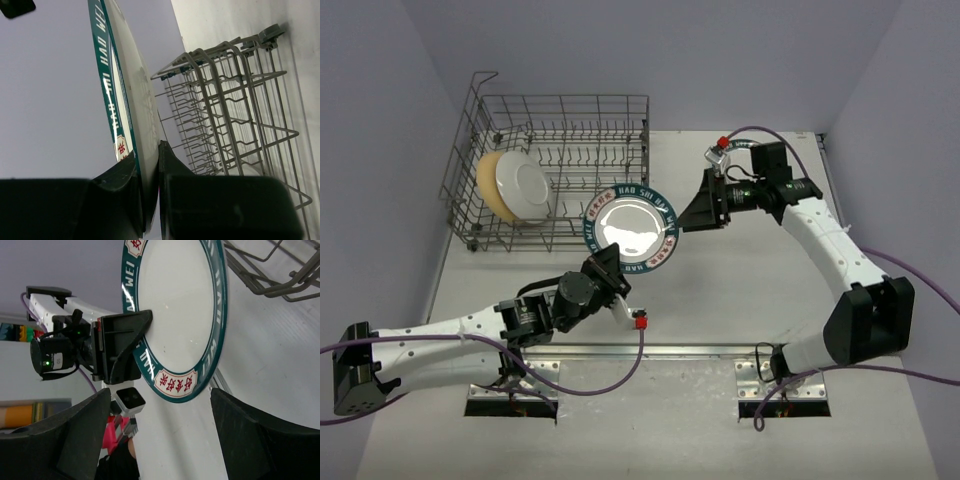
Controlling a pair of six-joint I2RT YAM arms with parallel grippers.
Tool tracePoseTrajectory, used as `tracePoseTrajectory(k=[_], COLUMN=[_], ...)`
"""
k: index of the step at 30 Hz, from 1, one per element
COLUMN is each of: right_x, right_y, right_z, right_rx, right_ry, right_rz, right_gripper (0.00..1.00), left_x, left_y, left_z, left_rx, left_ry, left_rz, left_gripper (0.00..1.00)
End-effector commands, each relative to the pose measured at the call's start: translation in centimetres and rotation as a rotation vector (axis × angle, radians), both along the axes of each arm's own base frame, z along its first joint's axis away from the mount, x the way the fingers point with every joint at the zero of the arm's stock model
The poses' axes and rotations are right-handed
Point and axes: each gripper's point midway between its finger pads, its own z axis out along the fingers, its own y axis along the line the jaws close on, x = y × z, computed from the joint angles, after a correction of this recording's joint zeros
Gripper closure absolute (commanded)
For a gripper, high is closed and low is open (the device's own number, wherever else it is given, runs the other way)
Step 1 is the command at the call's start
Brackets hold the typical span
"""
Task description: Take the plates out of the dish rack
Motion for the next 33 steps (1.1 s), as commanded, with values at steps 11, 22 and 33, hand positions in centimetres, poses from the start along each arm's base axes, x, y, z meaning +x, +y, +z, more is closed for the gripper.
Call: tracePoseTrajectory(k=[11,22,33], right_x=[3.5,3.0,13.3], right_y=[2.3,1.1,-16.0], right_z=[-1.7,-0.7,2.7], right_rx=[-0.112,-0.103,-0.069], right_ry=[-0.066,-0.094,-0.077], right_rz=[-0.010,-0.030,-0.542], right_gripper=[0.57,1.00,1.00], left_x=[-0.1,0.0,1.3], left_y=[-2.0,-1.4,0.4], left_z=[3.8,4.1,12.2], left_rx=[-0.146,-0.177,-0.507], left_ry=[-0.106,-0.139,-0.026], left_rz=[-0.061,-0.043,0.124], left_gripper=[1.00,0.27,0.00])
